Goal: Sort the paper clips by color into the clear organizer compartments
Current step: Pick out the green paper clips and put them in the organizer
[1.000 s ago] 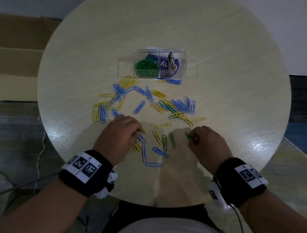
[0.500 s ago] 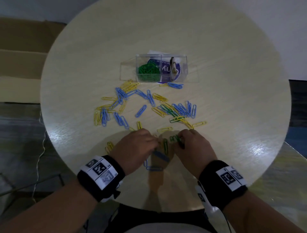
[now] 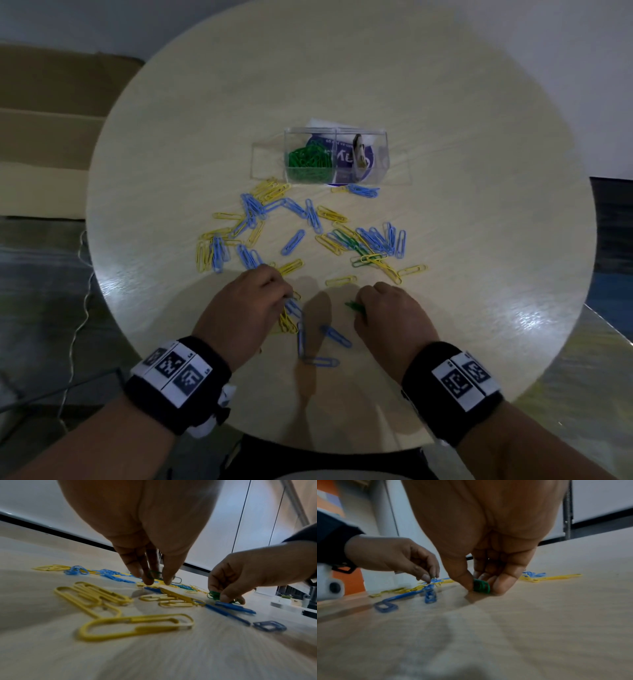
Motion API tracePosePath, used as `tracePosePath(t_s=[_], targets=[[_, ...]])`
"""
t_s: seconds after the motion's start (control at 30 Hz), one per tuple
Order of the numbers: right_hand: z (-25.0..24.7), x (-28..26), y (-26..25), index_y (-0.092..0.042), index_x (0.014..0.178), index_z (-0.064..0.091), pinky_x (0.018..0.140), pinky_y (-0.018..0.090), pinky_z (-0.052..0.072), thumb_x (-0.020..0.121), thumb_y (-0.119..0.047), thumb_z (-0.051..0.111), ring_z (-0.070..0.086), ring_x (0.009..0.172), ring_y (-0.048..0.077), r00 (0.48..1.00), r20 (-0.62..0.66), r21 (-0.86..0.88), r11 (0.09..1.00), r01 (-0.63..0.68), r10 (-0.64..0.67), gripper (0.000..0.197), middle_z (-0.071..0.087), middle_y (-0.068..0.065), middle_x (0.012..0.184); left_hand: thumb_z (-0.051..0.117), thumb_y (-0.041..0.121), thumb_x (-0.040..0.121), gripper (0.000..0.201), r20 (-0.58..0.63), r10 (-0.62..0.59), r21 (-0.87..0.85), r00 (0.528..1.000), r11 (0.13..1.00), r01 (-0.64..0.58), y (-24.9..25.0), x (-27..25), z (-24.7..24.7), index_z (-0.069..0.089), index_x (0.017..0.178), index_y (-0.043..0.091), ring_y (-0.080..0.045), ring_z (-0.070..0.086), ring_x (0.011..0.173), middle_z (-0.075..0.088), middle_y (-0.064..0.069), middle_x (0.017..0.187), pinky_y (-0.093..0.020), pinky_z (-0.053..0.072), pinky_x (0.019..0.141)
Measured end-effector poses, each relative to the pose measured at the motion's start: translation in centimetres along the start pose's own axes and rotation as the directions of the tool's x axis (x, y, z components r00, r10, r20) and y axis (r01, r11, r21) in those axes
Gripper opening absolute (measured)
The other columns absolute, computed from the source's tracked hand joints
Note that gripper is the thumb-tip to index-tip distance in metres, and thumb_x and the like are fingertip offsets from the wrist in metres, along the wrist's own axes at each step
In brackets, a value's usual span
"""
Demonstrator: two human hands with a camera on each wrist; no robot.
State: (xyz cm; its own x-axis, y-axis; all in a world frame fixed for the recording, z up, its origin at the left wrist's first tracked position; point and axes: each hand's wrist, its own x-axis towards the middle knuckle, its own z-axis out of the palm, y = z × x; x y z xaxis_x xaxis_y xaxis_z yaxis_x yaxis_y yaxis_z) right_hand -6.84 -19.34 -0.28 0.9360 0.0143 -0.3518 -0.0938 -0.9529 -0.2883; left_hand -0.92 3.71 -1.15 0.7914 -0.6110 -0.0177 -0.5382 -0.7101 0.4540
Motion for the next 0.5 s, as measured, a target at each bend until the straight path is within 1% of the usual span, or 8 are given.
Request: tracePosePath(t_s=[0.07, 0.13, 0.2, 0.23, 0.3, 0.33, 0.4, 0.5], targets=[[-0.2, -0.2, 0.4, -0.012, 0.076, 0.059, 0.056, 0.035, 0.045, 0.069, -0.016, 0.066, 0.06, 0.068, 0.035, 0.999, -0.01, -0.019, 0.999, 0.03, -0.03, 0.011, 0.059, 0.01, 0.073, 0.057, 0.026, 0.092, 0.011, -0.025, -0.066, -0.056, 0.998, 0.996, 0.064, 0.1, 0.7, -0.5, 0.065, 0.098, 0.023, -0.017, 0.059, 0.082, 0.057, 0.005, 0.092, -0.03, 0.047, 0.07], [-1.1, -0.2, 0.8, -0.013, 0.081, 0.061, 0.062, 0.035, 0.046, 0.074, -0.018, 0.064, 0.061, 0.075, 0.034, 1.0, -0.013, 0.03, 0.999, 0.02, -0.02, 0.009, 0.061, 0.01, 0.079, 0.061, 0.025, 0.091, 0.009, -0.052, -0.179, -0.157, 0.982, 0.973, 0.169, 0.2, 2.2, -1.4, 0.066, 0.099, 0.025, -0.012, 0.059, 0.077, 0.059, 0.008, 0.089, -0.03, 0.048, 0.069], [-2.6, 0.2, 1.4, -0.017, 0.087, 0.064, 0.07, 0.034, 0.045, 0.078, -0.022, 0.061, 0.061, 0.083, 0.031, 0.999, -0.003, 0.121, 0.992, -0.031, 0.032, 0.01, 0.064, 0.007, 0.087, 0.067, 0.024, 0.087, 0.007, -0.111, -0.313, -0.273, 0.943, 0.922, 0.274, 0.1, 4.5, -2.4, 0.068, 0.094, 0.027, -0.006, 0.059, 0.07, 0.063, 0.011, 0.086, -0.029, 0.05, 0.07], [-3.6, 0.7, 1.7, -0.019, 0.085, 0.066, 0.069, 0.033, 0.046, 0.077, -0.023, 0.064, 0.061, 0.081, 0.029, 0.998, -0.043, 0.179, 0.983, -0.045, 0.054, 0.009, 0.066, 0.005, 0.085, 0.069, 0.024, 0.086, 0.006, -0.147, -0.37, -0.34, 0.917, 0.89, 0.305, 0.0, 5.9, -3.1, 0.07, 0.091, 0.027, -0.005, 0.06, 0.068, 0.066, 0.01, 0.085, -0.029, 0.052, 0.071], [-5.7, 2.5, 2.0, -0.02, 0.083, 0.068, 0.065, 0.033, 0.048, 0.074, -0.021, 0.07, 0.064, 0.073, 0.025, 0.981, -0.163, 0.305, 0.951, -0.048, 0.101, 0.009, 0.068, 0.002, 0.078, 0.071, 0.023, 0.084, 0.006, -0.203, -0.454, -0.459, 0.868, 0.827, 0.325, -0.4, 9.1, -4.3, 0.072, 0.09, 0.024, -0.009, 0.066, 0.068, 0.07, 0.007, 0.082, -0.032, 0.056, 0.073], [-6.9, 3.7, 2.0, -0.021, 0.084, 0.07, 0.065, 0.031, 0.049, 0.073, -0.02, 0.073, 0.064, 0.07, 0.021, 0.969, -0.216, 0.362, 0.931, -0.037, 0.122, 0.012, 0.069, 0.0, 0.075, 0.07, 0.022, 0.084, 0.008, -0.229, -0.47, -0.475, 0.852, 0.818, 0.324, -0.6, 10.8, -4.9, 0.073, 0.092, 0.022, -0.012, 0.067, 0.069, 0.072, 0.004, 0.082, -0.033, 0.057, 0.074], [-9.2, 6.6, 1.5, -0.022, 0.092, 0.069, 0.067, 0.03, 0.051, 0.072, -0.02, 0.073, 0.064, 0.067, 0.015, 0.951, -0.265, 0.452, 0.892, -0.025, 0.161, 0.02, 0.069, -0.003, 0.073, 0.068, 0.021, 0.085, 0.014, -0.275, -0.466, -0.455, 0.841, 0.833, 0.313, -1.0, 13.9, -5.8, 0.074, 0.097, 0.018, -0.016, 0.069, 0.076, 0.073, 0.0, 0.087, -0.034, 0.057, 0.078], [-11.9, 11.3, 0.4, -0.024, 0.093, 0.065, 0.066, 0.03, 0.052, 0.072, -0.022, 0.071, 0.067, 0.07, 0.019, 0.937, -0.303, 0.51, 0.86, 0.006, 0.173, 0.022, 0.07, 0.0, 0.076, 0.062, 0.016, 0.088, 0.021, -0.275, -0.463, -0.402, 0.842, 0.851, 0.337, -1.3, 17.5, -6.5, 0.074, 0.105, 0.014, -0.022, 0.07, 0.086, 0.073, -0.005, 0.099, -0.035, 0.055, 0.086]])
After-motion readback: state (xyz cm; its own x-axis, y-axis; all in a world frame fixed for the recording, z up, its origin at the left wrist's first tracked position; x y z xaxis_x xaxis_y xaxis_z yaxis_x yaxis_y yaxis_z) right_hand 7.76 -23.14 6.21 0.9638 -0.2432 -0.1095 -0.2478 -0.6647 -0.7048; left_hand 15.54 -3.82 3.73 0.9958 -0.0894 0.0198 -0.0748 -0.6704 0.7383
